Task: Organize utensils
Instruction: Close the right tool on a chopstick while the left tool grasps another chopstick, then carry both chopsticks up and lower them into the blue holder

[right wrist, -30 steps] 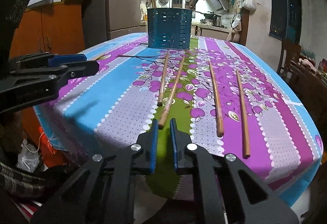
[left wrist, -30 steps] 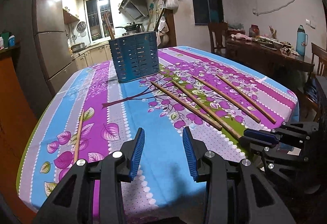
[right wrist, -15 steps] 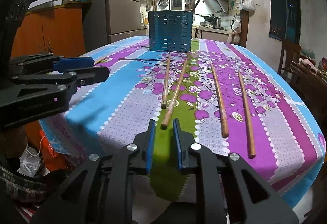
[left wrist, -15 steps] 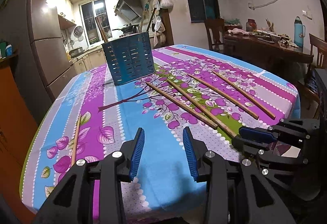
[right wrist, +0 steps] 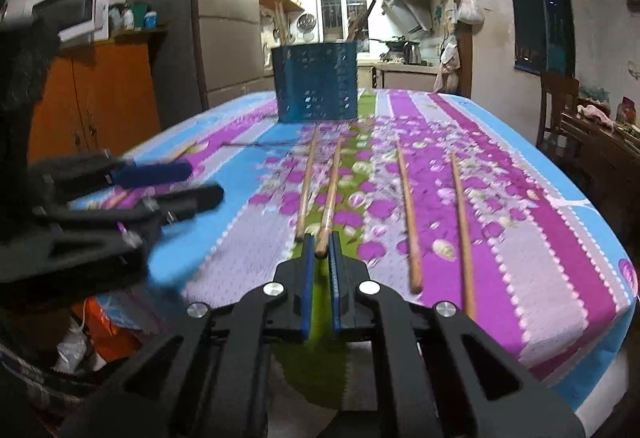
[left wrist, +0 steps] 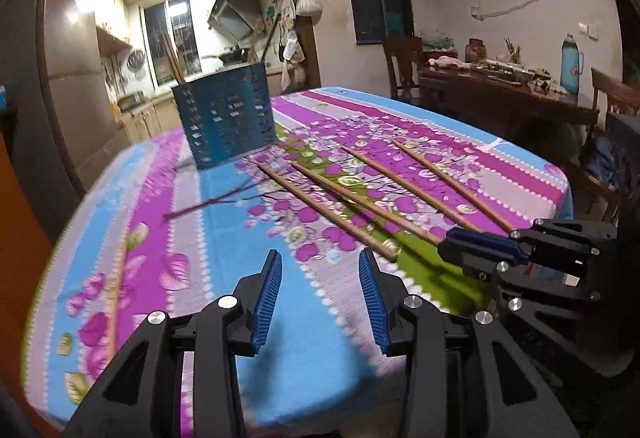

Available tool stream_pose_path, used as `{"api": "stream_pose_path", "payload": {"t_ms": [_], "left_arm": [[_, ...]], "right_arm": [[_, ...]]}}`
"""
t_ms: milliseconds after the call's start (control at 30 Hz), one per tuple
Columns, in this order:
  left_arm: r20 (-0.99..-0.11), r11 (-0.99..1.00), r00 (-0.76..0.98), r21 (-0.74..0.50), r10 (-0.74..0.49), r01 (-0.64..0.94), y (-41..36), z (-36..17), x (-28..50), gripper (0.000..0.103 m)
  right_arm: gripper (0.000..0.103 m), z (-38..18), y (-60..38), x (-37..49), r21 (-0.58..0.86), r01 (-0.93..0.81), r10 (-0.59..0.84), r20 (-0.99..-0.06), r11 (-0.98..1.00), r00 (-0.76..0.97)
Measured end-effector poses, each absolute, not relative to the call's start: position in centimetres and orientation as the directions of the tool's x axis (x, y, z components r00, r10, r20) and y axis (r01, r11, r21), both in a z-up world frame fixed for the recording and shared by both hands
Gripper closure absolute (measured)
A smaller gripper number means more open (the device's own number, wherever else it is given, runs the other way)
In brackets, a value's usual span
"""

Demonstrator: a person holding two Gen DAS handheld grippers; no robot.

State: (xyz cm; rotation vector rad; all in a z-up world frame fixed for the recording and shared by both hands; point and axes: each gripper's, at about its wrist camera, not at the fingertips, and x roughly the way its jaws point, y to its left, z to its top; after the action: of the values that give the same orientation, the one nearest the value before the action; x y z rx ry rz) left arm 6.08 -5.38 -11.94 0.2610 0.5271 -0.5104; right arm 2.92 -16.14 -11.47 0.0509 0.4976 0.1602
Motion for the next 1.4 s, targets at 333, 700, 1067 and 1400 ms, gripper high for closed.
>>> {"api": "stream_pose_path", "payload": {"t_ms": [333,700,1067,1400], "left_arm": [[-0.593,0.813,0.660,0.014,-0.462,0.582,-9.2,-14.1,8.2,0.062],[-0.621,0.863,0.681,0.014,-0.388,0.505,-7.1,-14.6,9.0,0.081],[-0.603,0.880,0.718,0.055,-0.347,0.471,-5.7,-14.9,9.0,0.094],[-0.521,0.901,0.784,0.061,-0.338,0.429,-3.8,-13.5,7.7,0.096]], "right_arm": [[0.098,-9.4,-18.7,3.4,0.135,-0.129,0.176,-0.444,0.982,0.878],[0.098,-9.6,-17.4,3.2,0.118,-0.178,0.212,-0.455,0.977,0.865],[0.098,-9.5,-16.8,3.2,0.113,-0.169,0.202,-0.455,0.979,0.867],[0.098,-8.7,-16.9,2.5,0.099,-0.150,0.178,-0.425,0.984,0.887]]}}
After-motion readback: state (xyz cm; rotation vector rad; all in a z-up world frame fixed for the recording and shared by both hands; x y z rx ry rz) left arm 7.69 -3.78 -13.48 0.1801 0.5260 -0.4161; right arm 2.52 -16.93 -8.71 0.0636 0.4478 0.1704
